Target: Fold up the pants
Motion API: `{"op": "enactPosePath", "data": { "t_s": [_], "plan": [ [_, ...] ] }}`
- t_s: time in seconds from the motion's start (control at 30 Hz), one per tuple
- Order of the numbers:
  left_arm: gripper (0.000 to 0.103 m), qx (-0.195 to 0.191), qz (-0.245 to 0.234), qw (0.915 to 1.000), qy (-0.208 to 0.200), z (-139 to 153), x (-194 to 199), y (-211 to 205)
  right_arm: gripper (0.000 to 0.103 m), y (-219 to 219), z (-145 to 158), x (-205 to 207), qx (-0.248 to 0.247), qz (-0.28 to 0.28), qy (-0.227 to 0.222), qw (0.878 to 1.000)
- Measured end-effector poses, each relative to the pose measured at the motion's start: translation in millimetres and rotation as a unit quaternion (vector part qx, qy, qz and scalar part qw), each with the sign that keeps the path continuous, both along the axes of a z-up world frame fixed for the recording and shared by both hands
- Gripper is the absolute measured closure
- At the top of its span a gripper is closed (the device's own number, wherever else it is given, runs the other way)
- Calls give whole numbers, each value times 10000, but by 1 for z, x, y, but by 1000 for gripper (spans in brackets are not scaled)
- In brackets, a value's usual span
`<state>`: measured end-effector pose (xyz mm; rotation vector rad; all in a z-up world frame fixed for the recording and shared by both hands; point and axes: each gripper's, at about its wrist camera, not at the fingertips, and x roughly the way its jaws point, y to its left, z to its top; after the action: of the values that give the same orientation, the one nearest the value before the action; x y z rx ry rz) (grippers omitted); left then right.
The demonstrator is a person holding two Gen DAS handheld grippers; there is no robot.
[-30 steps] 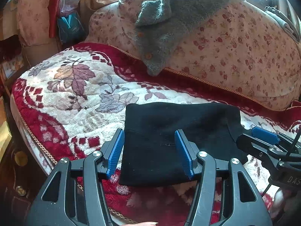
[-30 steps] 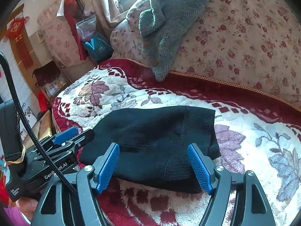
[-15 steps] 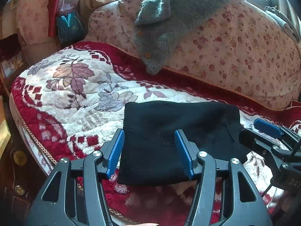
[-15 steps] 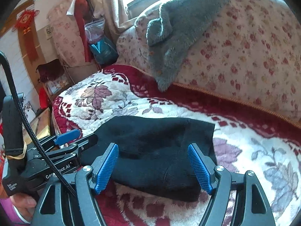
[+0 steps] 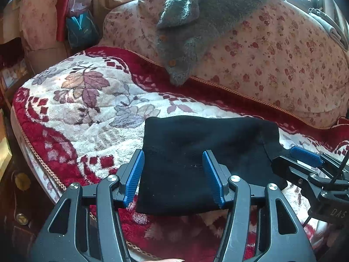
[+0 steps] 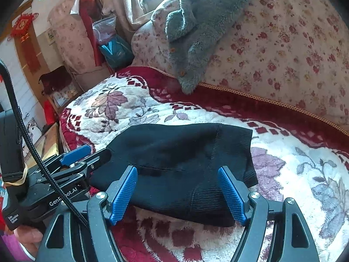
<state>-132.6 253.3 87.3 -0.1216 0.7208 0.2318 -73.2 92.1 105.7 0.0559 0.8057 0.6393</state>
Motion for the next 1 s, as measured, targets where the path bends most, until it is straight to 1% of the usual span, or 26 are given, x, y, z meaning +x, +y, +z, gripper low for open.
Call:
{"op": "enactPosePath", "data": {
  "t_s": [0.13, 0.73, 0.93, 1.0],
  "plan": [
    [47, 3, 5, 10000, -1, -1, 0, -1, 29, -1, -2, 1, 19, -21, 75, 10000],
    [47, 11, 45, 10000, 0, -3, 0, 2, 29, 6, -4, -1, -62, 90, 62, 9999],
    [47, 275, 12, 9995, -181, 2, -1, -2, 29, 7, -6, -2, -65, 98, 112, 9999],
    [47, 211, -85, 9996, -149, 3, 0, -6, 29, 3, -6, -1, -16, 80, 137, 9999]
  ]
}}
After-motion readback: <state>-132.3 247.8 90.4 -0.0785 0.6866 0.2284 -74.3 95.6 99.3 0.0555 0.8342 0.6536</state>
